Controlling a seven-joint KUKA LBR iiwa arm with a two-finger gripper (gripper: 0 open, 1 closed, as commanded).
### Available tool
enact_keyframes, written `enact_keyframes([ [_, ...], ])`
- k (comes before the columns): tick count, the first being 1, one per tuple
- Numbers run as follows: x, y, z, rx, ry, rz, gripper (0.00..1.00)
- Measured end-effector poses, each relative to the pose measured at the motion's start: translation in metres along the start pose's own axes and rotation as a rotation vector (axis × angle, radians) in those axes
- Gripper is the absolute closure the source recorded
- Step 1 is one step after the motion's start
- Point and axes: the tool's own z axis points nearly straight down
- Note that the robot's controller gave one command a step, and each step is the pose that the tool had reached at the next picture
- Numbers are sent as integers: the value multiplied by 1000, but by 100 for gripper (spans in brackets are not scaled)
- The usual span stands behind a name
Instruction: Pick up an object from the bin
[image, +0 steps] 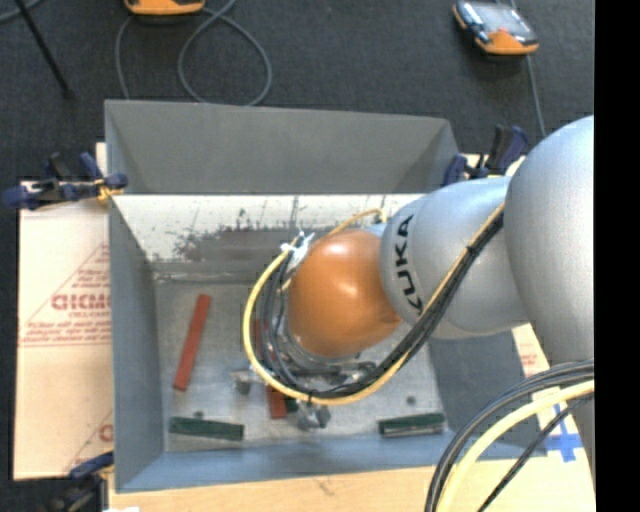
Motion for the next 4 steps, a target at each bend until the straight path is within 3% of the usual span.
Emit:
enact_keyframes([
  [1, 0, 0, -1, -1, 0, 6, 100],
  [2, 10, -82, -95, 13, -8, 12, 100],
  [3, 9, -76, -90, 2, -3, 9, 0],
  [4, -10, -137, 2, 7, -5, -55, 0],
])
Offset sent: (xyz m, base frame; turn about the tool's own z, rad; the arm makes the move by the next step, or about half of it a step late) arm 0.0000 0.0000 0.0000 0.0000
